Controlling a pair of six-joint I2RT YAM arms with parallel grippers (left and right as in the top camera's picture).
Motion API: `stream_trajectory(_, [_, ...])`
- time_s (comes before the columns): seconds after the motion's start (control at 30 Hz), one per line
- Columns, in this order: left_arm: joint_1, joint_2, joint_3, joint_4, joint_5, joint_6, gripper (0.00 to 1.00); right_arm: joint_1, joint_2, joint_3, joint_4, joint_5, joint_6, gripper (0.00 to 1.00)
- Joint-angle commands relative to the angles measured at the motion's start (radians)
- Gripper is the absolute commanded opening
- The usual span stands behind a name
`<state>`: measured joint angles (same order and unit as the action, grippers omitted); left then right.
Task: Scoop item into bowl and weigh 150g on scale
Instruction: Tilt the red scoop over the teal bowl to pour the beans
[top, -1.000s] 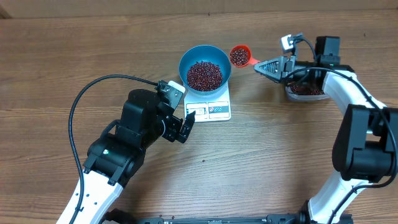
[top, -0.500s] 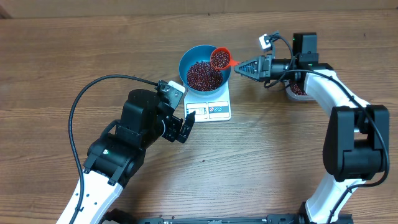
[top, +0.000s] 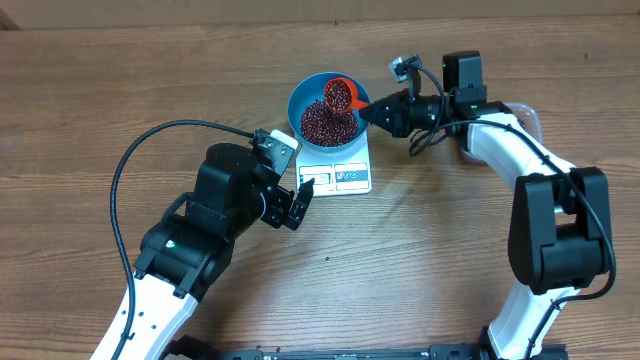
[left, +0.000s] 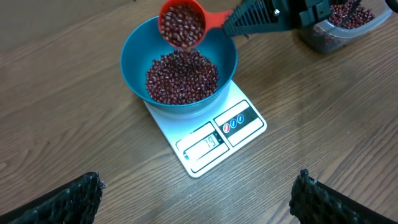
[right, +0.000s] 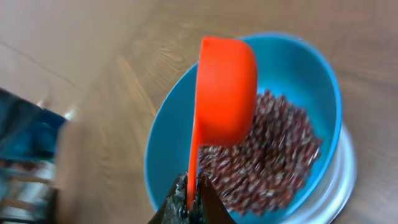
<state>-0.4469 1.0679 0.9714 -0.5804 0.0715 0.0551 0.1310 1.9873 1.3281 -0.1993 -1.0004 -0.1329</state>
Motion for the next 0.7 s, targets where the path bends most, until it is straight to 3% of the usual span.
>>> stream_trajectory(0.0, [0.002,0.006,0.021,0.001,0.006,-0.01,0.99,0.005,0.006,0.003,0.045,0.02,-0.196,0.04])
stream_trajectory(0.4, [0.002,0.006,0.021,0.001,0.006,-0.01,1.0,0.005,0.006,0.003,0.057,0.025,-0.639,0.04])
stream_trajectory(0.67, [0.002,0.006,0.021,0.001,0.006,-0.01,1.0,0.005,0.006,0.003,0.076,0.126,-0.784,0.04])
